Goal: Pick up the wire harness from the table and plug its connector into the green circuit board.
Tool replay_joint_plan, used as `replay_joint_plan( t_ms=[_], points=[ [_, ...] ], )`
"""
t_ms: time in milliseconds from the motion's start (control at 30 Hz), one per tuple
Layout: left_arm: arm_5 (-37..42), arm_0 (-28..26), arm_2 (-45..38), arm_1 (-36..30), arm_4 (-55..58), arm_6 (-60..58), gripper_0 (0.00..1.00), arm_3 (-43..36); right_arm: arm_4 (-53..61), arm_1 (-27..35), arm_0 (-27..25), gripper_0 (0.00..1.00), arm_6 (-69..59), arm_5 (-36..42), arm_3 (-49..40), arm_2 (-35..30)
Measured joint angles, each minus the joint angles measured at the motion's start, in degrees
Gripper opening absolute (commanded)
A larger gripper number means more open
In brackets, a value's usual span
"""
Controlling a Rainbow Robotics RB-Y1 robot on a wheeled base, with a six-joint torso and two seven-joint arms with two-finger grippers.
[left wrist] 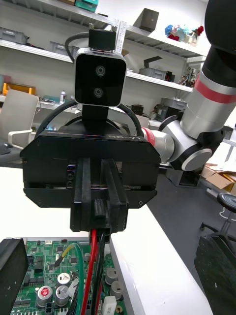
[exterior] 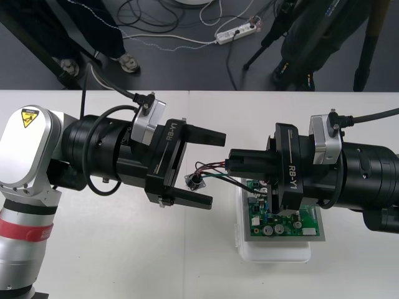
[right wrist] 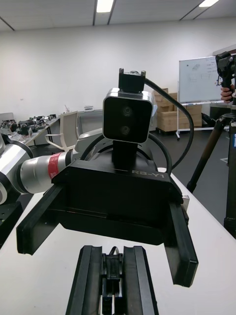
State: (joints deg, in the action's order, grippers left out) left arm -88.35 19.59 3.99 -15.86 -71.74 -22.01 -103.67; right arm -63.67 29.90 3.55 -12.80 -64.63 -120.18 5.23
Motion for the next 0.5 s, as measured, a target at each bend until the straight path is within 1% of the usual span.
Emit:
replay_joint_plan(
  t_ms=[67,100,133,200,300,333,400,433,467,500],
  points=[
    [0.00,0.00,0.27,0.00,0.00,0.00,1.00,0.00,0.00,-0.01,0.00,0.00,0.00,0.00,0.00,0.00],
    [0.00,0.00,0.36,0.00,0.00,0.00,0.96,0.00,0.00,-0.01,0.00,0.00,0.00,-0.01,0.01,0.00],
    [0.00,0.00,0.41,0.00,0.00,0.00,0.94,0.00,0.00,-0.01,0.00,0.00,0.00,-0.02,0.01,0.00],
    [0.00,0.00,0.42,0.00,0.01,0.00,0.85,0.00,0.00,-0.02,0.00,0.00,0.00,-0.03,0.01,0.00],
    [0.00,0.00,0.42,-0.01,0.04,0.00,0.66,0.00,0.00,-0.02,0.00,0.00,0.00,-0.03,0.02,0.00],
    [0.00,0.00,0.42,-0.01,0.06,0.00,0.63,0.00,0.00,-0.02,0.00,0.00,0.00,-0.03,0.02,0.00],
    [0.00,0.00,0.42,-0.01,0.07,0.00,0.49,0.00,0.00,-0.02,0.00,0.00,-0.01,-0.03,0.02,0.00],
    [0.00,0.00,0.42,-0.01,0.07,0.00,0.39,0.00,0.00,-0.02,0.00,0.00,-0.01,-0.03,0.02,0.00],
    [0.00,0.00,0.42,-0.01,0.08,0.00,0.24,0.00,0.00,-0.02,0.00,0.00,-0.01,-0.03,0.02,0.00],
    [0.00,0.00,0.42,-0.01,0.08,0.00,0.12,0.01,0.00,-0.02,0.00,0.00,-0.01,-0.03,0.02,0.00]
  ],
)
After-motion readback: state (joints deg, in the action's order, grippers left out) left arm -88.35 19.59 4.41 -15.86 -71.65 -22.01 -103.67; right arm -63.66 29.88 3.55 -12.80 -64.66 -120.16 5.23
